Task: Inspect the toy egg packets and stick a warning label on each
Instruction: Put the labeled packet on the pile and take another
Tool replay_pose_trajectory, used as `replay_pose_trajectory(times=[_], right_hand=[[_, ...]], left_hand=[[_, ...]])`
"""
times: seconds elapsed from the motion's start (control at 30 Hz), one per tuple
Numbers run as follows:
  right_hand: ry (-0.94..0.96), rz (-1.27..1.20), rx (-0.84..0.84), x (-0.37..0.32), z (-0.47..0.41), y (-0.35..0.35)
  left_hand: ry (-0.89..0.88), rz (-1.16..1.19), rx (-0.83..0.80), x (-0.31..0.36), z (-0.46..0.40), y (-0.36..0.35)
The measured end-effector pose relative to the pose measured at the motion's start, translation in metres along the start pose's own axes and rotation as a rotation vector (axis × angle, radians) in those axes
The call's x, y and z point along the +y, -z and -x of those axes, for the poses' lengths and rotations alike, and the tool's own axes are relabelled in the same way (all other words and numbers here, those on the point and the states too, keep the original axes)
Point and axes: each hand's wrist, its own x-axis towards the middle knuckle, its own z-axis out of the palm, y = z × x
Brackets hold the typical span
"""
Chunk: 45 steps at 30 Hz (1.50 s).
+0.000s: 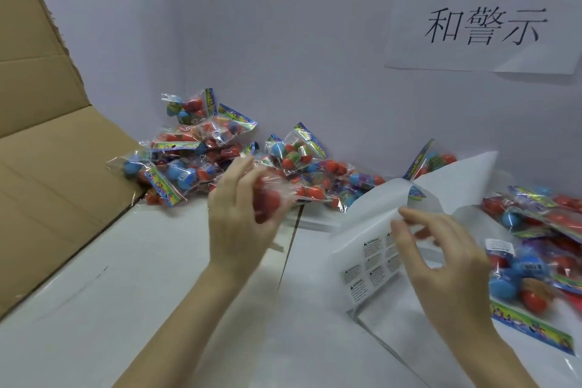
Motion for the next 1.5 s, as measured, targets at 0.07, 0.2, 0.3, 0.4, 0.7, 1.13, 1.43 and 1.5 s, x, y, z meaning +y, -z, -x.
replay_pose_trajectory(times=[0.07,0.2,0.3,0.4,0.7,1.13,1.43,1.5], right_hand=[[-0.388,-0.363,-0.201,-0.011,-0.003,0.001],[-0.923,-0.774,-0.972,-0.021,-0.012,0.006],[-0.938,-1.049,-0.996,-0.020,-0.013,0.009],[-0.925,-1.132,-0.748,-0.015,-0.012,0.010],[-0.702,-0.948,-0.224,-0.003,-0.015,0.013],[-0.611,-0.764,-0.484,-0.013,-0.007,0.006],[-0.644,-0.863,-0.203,-0.011,-0.011,0.010],[-0.652,-0.881,-0.159,-0.010,-0.011,0.011]], left_hand=[[-0.215,0.121,0.124,0.031,-0.005,0.000],[-0.487,0.184,0.287,0.077,-0.004,-0.011],[-0.496,0.306,0.238,0.091,-0.003,-0.019],[-0.484,0.455,0.053,0.082,0.001,-0.018],[0.646,1.151,-0.273,0.077,0.020,-0.008],[0.746,1.077,-0.663,0.085,0.019,0.002],[0.712,1.053,-0.794,0.082,0.023,0.007],[0.718,1.050,-0.876,0.084,0.025,0.008]])
